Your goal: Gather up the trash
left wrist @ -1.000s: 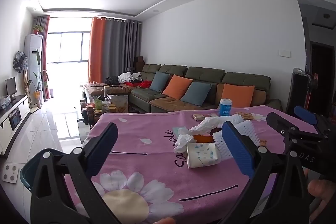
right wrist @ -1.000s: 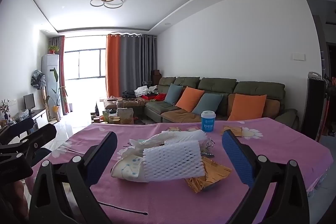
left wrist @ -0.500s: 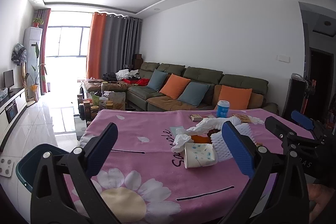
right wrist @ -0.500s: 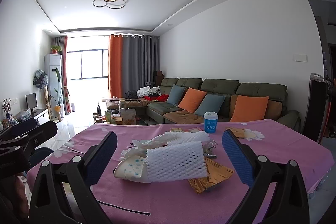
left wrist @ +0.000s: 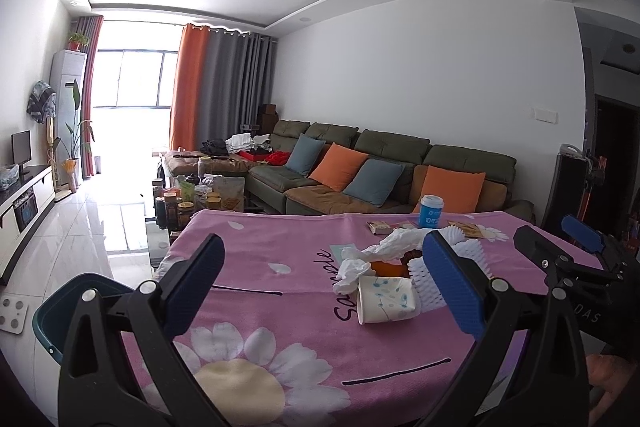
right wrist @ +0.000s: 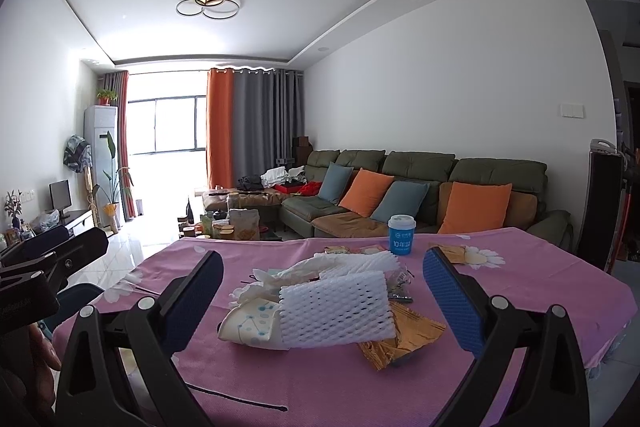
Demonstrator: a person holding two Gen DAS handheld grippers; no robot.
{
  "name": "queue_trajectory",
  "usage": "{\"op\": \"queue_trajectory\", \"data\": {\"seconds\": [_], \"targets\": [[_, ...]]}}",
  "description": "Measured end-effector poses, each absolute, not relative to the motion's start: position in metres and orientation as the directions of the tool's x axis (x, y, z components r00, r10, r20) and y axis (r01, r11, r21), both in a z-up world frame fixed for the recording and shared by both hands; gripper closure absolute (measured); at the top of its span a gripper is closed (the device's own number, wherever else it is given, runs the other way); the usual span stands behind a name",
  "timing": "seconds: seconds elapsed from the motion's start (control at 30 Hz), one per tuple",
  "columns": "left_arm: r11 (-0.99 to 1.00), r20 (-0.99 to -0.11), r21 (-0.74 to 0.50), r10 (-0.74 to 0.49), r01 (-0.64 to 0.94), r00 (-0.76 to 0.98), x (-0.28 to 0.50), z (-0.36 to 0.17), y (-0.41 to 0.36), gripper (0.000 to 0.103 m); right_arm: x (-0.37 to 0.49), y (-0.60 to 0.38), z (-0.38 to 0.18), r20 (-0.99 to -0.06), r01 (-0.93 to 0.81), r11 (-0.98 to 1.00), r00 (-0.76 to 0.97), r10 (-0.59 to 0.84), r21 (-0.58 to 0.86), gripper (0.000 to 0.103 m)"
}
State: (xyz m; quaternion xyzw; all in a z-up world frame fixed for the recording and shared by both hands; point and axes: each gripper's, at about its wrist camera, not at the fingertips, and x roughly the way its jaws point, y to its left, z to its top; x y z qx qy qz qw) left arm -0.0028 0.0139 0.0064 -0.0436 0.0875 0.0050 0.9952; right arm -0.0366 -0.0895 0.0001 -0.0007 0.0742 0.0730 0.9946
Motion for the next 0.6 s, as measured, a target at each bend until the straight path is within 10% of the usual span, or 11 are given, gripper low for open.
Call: {"op": "queue_trajectory", "data": {"seconds": [0.6], "targets": [[0.996, -0.202, -0.089, 0.01, -0.028, 0.979, 0.0037, 0.0018, 0.0163, 0.006, -0.0393, -0.0889, 0.0018, -0.143, -0.145, 0.989, 0.979, 0.145, 0.013, 0.007]]}}
